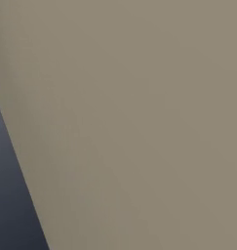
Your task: Place one of the steaks on the plate and the other in the bowl. Then place the bowl in the fridge.
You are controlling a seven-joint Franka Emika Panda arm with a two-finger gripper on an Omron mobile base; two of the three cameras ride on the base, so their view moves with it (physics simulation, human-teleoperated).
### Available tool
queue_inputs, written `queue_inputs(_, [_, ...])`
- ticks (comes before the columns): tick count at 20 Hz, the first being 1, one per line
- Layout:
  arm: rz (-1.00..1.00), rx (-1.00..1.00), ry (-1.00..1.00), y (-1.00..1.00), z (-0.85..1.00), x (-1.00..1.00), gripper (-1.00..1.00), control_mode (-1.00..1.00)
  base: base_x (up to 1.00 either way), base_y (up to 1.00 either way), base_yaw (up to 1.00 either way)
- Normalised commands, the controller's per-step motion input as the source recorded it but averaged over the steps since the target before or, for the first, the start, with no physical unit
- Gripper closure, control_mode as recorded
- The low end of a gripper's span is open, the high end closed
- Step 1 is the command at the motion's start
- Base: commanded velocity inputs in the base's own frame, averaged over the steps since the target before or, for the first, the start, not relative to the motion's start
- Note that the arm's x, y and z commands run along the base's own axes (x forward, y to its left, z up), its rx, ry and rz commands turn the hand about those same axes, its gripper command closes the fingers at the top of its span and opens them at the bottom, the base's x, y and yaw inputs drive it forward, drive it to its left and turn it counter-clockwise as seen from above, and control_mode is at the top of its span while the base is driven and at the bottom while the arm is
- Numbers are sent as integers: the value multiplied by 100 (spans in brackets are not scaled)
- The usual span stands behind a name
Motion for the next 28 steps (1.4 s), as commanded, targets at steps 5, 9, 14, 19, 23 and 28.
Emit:
queue_inputs(5, [0, 0, 0, 0, 0, 0, 100, 100, 100, 57, -12])
queue_inputs(9, [0, 0, 0, 0, 0, 0, 100, 100, 100, 70, -20])
queue_inputs(14, [0, 0, 0, 0, 0, 0, 100, 100, 100, 91, -27])
queue_inputs(19, [0, 0, 0, 0, 0, 0, 100, 100, 100, 77, -25])
queue_inputs(23, [0, 0, 0, 0, 0, 0, 100, 100, 100, 30, -22])
queue_inputs(28, [0, 0, 0, 0, 0, 0, 100, 100, 100, 1, -22])
